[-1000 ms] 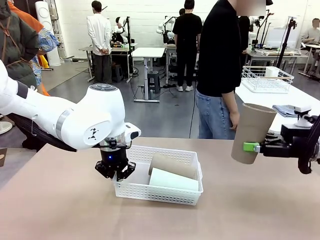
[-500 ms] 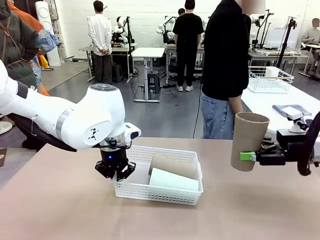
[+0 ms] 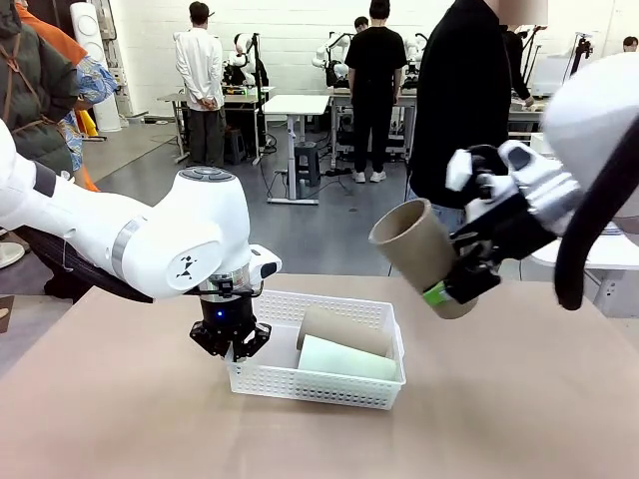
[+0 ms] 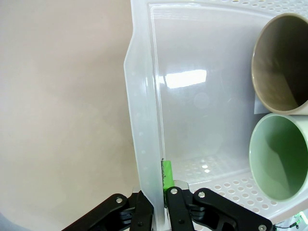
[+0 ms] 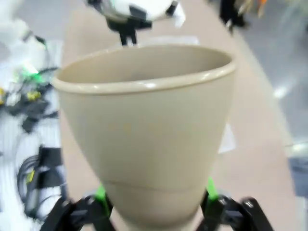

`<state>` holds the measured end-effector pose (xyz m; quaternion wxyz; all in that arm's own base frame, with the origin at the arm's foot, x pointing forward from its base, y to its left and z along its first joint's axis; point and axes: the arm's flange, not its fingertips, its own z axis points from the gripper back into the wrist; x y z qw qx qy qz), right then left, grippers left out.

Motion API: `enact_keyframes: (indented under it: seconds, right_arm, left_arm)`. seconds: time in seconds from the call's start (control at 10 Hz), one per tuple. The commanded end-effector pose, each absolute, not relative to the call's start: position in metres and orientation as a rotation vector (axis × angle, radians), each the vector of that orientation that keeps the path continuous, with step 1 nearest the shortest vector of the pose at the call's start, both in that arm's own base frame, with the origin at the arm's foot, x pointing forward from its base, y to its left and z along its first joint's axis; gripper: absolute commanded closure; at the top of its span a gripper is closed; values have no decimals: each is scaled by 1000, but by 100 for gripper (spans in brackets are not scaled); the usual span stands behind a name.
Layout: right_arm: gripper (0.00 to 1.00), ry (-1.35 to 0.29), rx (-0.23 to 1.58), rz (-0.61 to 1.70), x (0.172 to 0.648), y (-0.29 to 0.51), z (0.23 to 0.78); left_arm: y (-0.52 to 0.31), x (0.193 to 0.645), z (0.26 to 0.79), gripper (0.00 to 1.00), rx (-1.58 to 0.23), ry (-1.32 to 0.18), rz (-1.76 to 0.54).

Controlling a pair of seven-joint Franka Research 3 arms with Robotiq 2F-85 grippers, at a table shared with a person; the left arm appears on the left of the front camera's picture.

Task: Clean and organize the cups into the basket.
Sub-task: Pick up the Reusable plastic cup from the right side of the table and stack it inside the Organizing basket in the center of the table.

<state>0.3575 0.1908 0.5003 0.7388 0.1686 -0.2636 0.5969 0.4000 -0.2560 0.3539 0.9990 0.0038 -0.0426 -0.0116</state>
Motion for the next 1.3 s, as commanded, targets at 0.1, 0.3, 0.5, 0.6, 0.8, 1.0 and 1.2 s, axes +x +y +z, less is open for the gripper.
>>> enact_keyframes:
  seconds: [0.1, 0.3, 0.5, 0.6, 0.8, 1.0, 1.2]
  right_arm:
    - [19, -307, 373, 1389, 393, 246, 501]
    - [19, -241, 367, 1433, 411, 275, 488]
    - [19, -222, 375, 1468, 427, 288, 469]
    - [19, -214, 372, 1488, 432, 293, 457]
    - [19, -216, 327, 1533, 436, 301, 431]
    - [19, -193, 325, 1547, 442, 303, 404]
    - [19, -183, 349, 1563, 446, 303, 388]
  left_arm:
    - [-256, 399, 355, 100, 8, -96, -20]
    - [-256, 399, 355, 100, 8, -96, -20]
    - [-256, 399, 355, 100, 8, -96, -20]
    - [-256, 399, 355, 100, 8, -96, -20]
    - [-256, 399, 355, 100, 8, -96, -20]
    - [-256, 399, 355, 100, 8, -96, -20]
    - [-256, 399, 355, 100, 8, -96, -20]
